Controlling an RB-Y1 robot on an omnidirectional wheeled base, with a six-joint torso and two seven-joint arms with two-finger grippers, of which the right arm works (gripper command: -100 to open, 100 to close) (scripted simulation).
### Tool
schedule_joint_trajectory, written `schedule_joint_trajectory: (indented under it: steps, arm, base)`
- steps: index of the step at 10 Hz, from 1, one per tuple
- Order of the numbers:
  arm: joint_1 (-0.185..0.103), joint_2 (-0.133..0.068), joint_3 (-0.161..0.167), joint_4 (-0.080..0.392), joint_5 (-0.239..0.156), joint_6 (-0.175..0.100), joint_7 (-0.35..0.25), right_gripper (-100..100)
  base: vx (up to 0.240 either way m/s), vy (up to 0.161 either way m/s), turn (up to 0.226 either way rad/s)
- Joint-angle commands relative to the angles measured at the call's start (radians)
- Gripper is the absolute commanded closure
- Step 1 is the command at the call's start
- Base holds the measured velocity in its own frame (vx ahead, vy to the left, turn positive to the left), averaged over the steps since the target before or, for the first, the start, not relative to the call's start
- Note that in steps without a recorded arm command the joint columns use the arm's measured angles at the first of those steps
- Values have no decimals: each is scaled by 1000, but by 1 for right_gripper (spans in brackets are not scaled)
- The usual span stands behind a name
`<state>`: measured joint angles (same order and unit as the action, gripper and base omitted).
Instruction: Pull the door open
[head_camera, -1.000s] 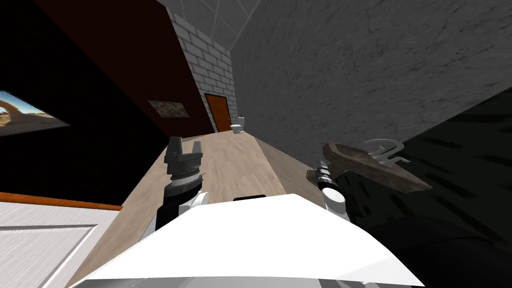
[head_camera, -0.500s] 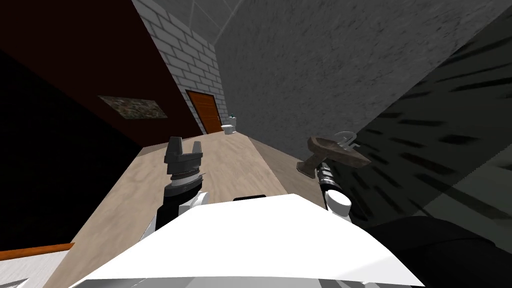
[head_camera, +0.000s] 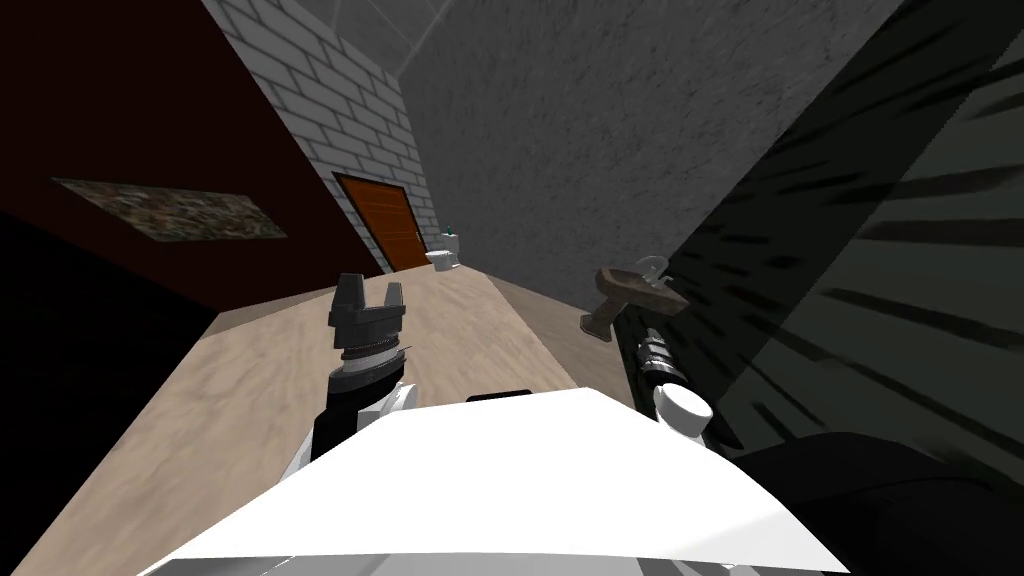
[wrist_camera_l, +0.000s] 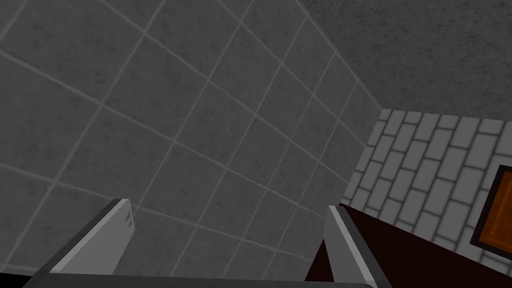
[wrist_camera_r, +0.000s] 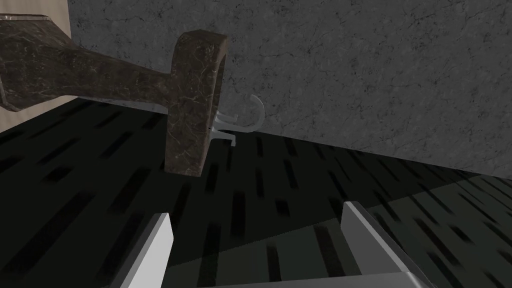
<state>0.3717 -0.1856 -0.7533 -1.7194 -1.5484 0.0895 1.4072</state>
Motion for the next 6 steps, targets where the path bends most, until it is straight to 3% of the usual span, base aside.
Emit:
schedule_joint_trajectory:
  steps: [1,3,5,6]
  arm:
    - [-1,1,-10,8,-28,7,28,-100]
    - [-5,2,-28,26,-70,21,66,-100]
    - [-8,2,-41,39,-98,31,92,-100]
    - [-11,2,-53,51,-126,40,117,-100]
  base:
    - [-26,38,-163]
    - [-47,55,-327]
    - [-49,57,-169]
    - [-55,52,-376]
